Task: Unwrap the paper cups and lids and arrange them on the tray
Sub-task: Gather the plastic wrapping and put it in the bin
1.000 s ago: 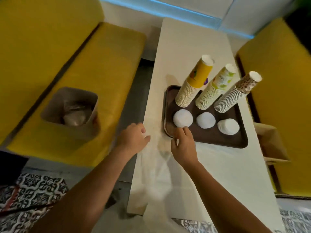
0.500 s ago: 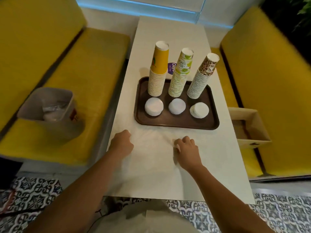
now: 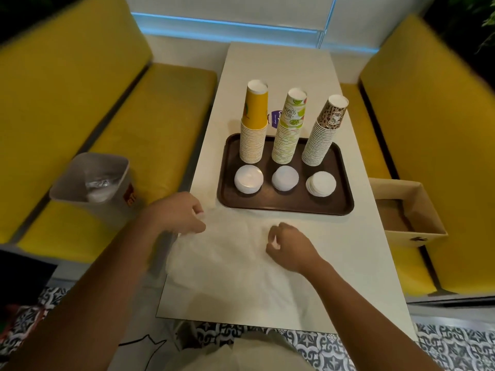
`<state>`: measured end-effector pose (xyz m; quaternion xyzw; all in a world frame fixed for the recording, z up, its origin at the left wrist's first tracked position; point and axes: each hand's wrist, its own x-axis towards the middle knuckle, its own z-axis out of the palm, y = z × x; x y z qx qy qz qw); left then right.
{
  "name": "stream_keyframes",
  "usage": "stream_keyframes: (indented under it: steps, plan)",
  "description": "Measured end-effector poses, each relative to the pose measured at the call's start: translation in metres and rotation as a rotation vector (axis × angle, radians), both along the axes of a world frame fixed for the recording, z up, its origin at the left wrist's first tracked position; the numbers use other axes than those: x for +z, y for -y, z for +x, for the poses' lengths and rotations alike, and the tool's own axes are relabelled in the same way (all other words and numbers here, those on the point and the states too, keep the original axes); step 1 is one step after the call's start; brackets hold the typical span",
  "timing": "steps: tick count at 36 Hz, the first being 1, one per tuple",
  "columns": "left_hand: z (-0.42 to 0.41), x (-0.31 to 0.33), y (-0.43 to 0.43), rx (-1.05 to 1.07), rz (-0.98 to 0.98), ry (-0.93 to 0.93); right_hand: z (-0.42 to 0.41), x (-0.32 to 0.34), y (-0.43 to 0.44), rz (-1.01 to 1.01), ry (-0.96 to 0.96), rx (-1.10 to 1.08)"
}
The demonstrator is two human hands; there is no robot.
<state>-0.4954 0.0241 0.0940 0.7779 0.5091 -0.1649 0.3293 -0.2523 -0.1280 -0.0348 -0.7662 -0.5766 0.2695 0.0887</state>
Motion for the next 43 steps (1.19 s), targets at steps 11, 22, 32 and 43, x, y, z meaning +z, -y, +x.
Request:
stream_keyframes:
  steps: [11, 22, 32, 43]
  plan:
    - [0.002, 0.108, -0.015, -0.183, 0.079, 0.38, 0.001, 0.058, -0.082, 0.111, -0.792, -0.172]
    - [-0.03, 0.134, -0.092, 0.723, 0.244, 1.504, 0.002, 0.137, -0.118, 0.353, -1.394, -0.318]
    - [0.013, 0.079, -0.068, 0.607, -0.394, 1.028, 0.039, 0.191, -0.129, 0.621, -0.934, -0.505]
    - [0.029, 0.159, -0.099, 0.182, 0.21, 0.941, 0.1, 0.25, -0.115, 0.688, -0.795, -0.281]
